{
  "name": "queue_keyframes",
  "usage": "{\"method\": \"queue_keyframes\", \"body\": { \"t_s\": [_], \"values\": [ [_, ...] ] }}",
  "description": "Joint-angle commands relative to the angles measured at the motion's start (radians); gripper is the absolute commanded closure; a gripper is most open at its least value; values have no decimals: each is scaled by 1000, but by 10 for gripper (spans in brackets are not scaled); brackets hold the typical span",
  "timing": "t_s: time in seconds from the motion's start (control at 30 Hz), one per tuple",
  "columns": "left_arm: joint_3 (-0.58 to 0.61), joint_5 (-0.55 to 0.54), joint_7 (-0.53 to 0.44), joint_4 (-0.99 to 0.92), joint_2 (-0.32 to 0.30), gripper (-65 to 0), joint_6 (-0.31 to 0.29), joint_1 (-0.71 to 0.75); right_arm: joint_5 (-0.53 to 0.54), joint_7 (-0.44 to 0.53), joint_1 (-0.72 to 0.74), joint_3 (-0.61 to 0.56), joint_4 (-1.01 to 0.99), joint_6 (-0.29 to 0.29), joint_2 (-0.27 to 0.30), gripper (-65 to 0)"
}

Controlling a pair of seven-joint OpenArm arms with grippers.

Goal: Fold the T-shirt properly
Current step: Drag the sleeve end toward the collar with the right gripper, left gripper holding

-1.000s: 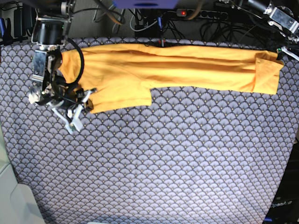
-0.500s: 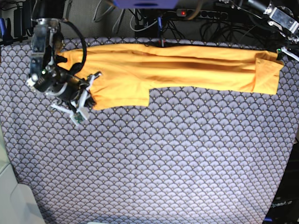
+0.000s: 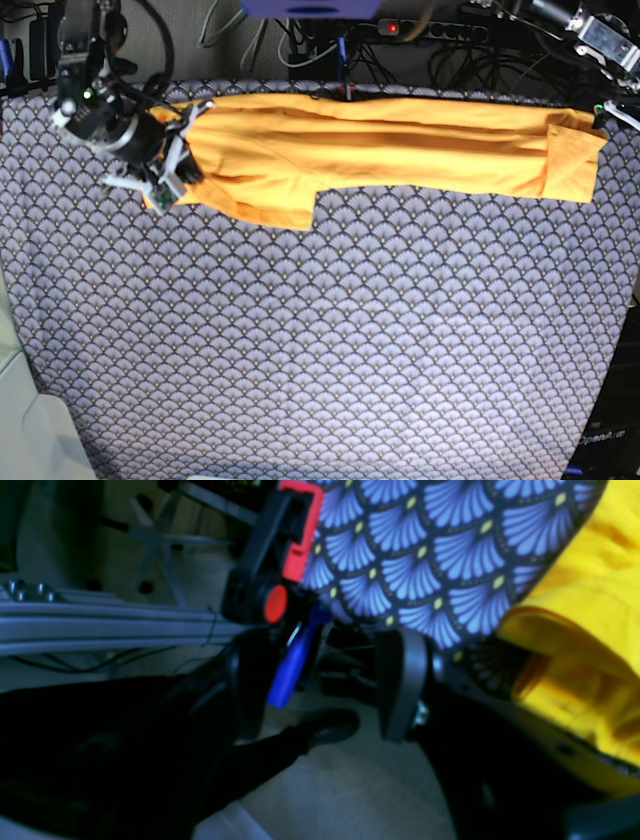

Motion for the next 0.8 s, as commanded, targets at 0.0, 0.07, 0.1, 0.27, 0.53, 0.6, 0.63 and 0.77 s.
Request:
{"method": "queue_keyframes", "body": {
  "t_s": [0.0, 0.07, 0.1, 0.27, 0.53, 0.6, 0.63, 0.77],
  "values": [
    [2, -6, -13, 37, -14, -332, 6, -23, 8, 37, -3, 4, 18, -4, 15, 0],
    [4, -5, -9, 76, 0, -332, 6, -41, 8, 58, -28, 4, 17, -4, 16, 0],
    [4, -5, 0, 90, 14, -330, 6, -46, 8, 66, -36, 5, 17, -4, 16, 0],
    [59, -14, 32, 167, 47, -222, 6, -56, 6, 74, -59, 5, 17, -4, 16, 0],
    [143, -5, 30, 90, 83, 0, 6, -53, 5, 106, -115, 7, 17, -4, 18, 0],
    [159, -5, 30, 44, 84, 0, 6, -56, 3, 135, -139, 7, 17, -4, 19, 0],
    [157, -5, 30, 27, 84, 0, 6, -60, 3, 144, -148, 7, 17, -4, 22, 0],
    [157, -5, 23, -16, 84, 0, 6, -61, 3, 157, -160, 8, 14, -4, 53, 0]
  ]
}}
